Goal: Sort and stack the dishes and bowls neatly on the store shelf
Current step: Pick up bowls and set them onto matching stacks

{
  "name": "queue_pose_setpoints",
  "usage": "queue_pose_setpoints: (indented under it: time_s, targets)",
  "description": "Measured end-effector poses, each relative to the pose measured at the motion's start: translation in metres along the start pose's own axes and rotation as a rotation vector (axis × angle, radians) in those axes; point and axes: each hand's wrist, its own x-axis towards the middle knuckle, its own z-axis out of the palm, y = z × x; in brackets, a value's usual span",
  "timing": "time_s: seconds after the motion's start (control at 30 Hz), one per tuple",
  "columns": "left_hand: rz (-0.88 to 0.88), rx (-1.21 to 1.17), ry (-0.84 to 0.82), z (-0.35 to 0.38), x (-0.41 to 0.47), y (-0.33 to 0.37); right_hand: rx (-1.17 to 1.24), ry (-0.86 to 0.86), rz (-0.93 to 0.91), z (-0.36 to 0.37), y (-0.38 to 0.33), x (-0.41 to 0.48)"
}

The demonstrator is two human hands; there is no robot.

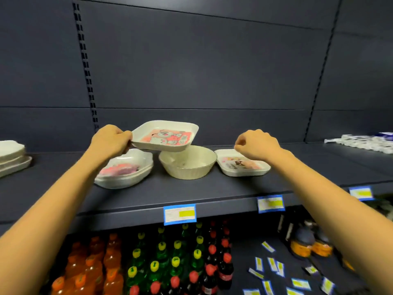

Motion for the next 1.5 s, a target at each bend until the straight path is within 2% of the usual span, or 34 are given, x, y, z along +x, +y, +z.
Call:
queue_pose_setpoints:
  time_s: [0.2,0.4,0.7,0.8,0.9,1.0,1.13,1.27,1.5]
  targets:
    - [0.040,0.048,-0.006,0.085,-0.012,0.060,-0.022,-0.005,0.061,-0.011,0.078,-0.001]
    - [0.059,0.128,-0.012,0.149,-0.022,0.095,-0.025,-0.007,0.068,-0.013,0.123,0.002]
    - [0.049,0.279,-0.002,0.192,-0.033,0.125,0.016,-0.020,0.022,-0.009,0.151,0.008]
    - [0.095,0.401,-0.037,0.195,-0.035,0.131,0.024,-0.034,-0.004,-0.006,0.152,0.011]
    - [0.171,0.536,-0.060,0.192,-0.040,0.135,0.043,-0.032,-0.034,-0.003,0.149,0.015]
    - [0.280,0.608,0.009,0.183,-0.042,0.129,0.060,-0.029,-0.078,0.000,0.138,0.018]
    - [0.323,0.697,0.075,0.155,-0.043,0.111,0.080,-0.039,-0.159,0.001,0.111,0.022]
    - [0.292,0.758,0.143,0.109,-0.052,0.084,0.128,-0.024,-0.297,0.006,0.063,0.023]
    - [0.137,0.726,0.222,0.018,-0.074,0.018,0.197,-0.057,-0.525,0.018,-0.046,0.008]
